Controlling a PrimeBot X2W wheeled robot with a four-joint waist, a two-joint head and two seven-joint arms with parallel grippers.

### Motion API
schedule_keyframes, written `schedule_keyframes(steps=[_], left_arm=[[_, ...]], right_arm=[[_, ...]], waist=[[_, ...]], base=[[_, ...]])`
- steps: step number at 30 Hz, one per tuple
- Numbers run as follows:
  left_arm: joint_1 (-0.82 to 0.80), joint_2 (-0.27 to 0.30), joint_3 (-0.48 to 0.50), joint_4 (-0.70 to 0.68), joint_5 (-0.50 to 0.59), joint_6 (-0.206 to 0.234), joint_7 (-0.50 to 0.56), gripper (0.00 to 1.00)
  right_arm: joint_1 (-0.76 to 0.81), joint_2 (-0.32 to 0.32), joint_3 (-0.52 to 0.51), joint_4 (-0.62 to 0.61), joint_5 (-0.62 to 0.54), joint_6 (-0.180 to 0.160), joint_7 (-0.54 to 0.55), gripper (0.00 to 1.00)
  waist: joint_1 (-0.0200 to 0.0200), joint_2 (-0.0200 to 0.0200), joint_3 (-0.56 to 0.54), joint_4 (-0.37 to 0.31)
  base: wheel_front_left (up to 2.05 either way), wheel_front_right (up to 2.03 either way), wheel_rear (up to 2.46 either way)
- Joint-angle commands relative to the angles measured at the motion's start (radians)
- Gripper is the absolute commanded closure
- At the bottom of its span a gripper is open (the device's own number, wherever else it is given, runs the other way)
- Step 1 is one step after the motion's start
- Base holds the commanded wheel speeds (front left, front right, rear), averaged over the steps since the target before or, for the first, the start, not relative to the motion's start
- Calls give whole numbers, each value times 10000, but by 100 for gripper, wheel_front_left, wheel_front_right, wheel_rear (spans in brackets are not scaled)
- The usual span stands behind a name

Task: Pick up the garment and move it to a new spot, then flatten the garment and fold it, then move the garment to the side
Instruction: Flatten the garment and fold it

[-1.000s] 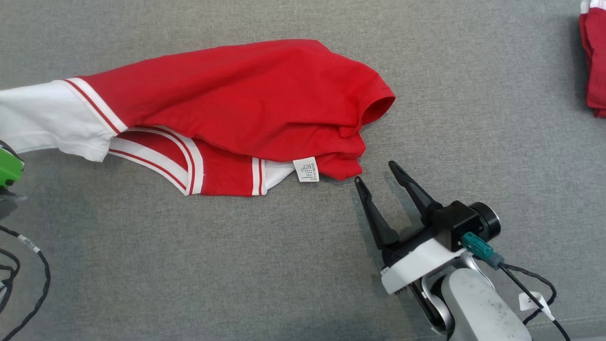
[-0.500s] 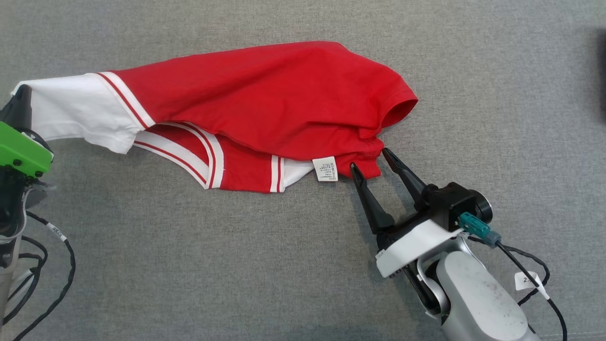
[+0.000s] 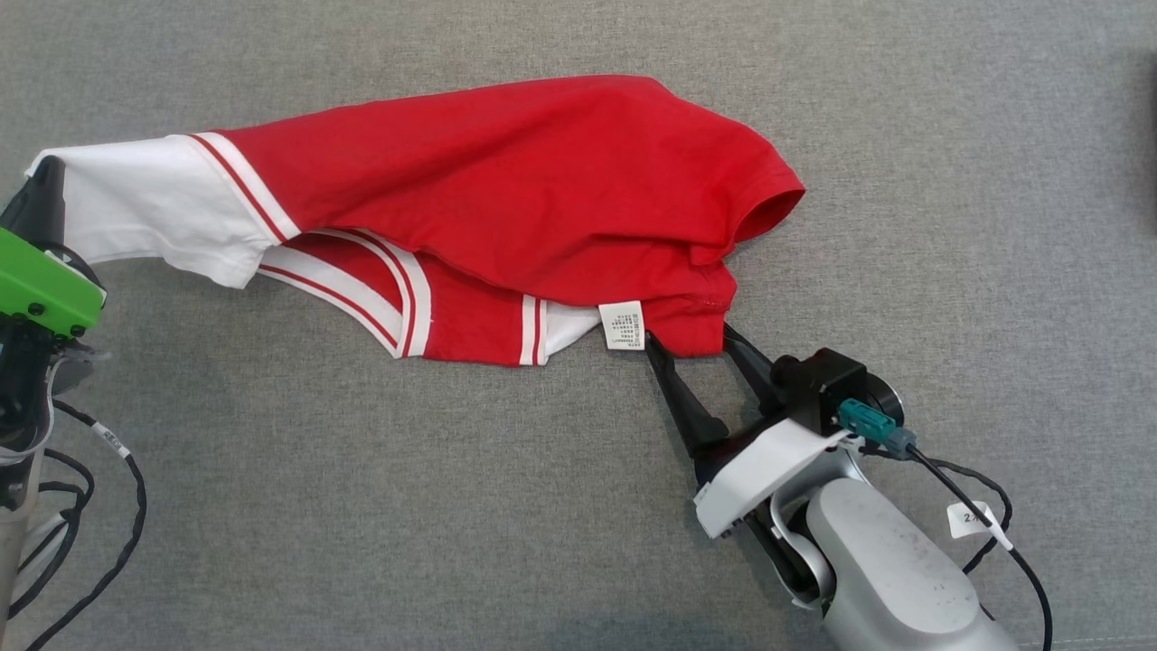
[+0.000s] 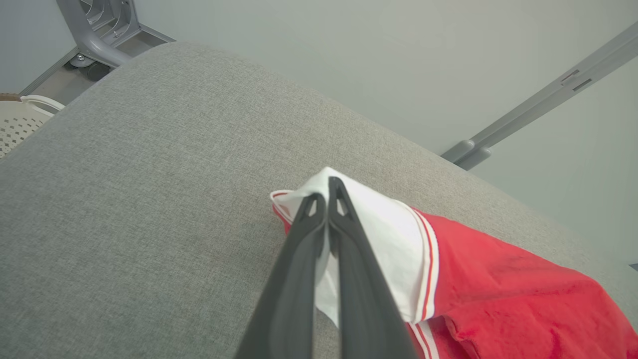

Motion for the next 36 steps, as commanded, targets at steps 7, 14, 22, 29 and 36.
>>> schedule_keyframes(steps=[7, 14, 22, 29, 36], left_arm=[[100, -60, 202, -91, -211, -51, -118, 100], [803, -272, -59, -780, -385, -199, 32, 100], [3082, -580, -755, -2485, -219, -257, -366, 100], [3759, -1721, -1661, -1954, -266, -537, -800, 100], [3503, -1948, -1573, -956, -281, -809, -1186, 100]], right_arm=[[-117, -26, -749, -566, 261, -4, -44, 100], [-51, -891, -1985, -870, 1175, -8, 456, 100], [501, -3566, -1152, -2110, 2683, -8, 1270, 100], [641, -5143, 356, -1662, 3280, -7, 1401, 96], [288, -6164, 1323, -1765, 3680, -7, 1018, 100]], waist=[[0, 0, -110, -119], [0, 0, -326, -318], [0, 0, -154, -569], [0, 0, -91, -296], [0, 0, -319, -136]], base=[[0, 0, 0], [0, 0, 0], [0, 0, 0], [0, 0, 0], [0, 0, 0]])
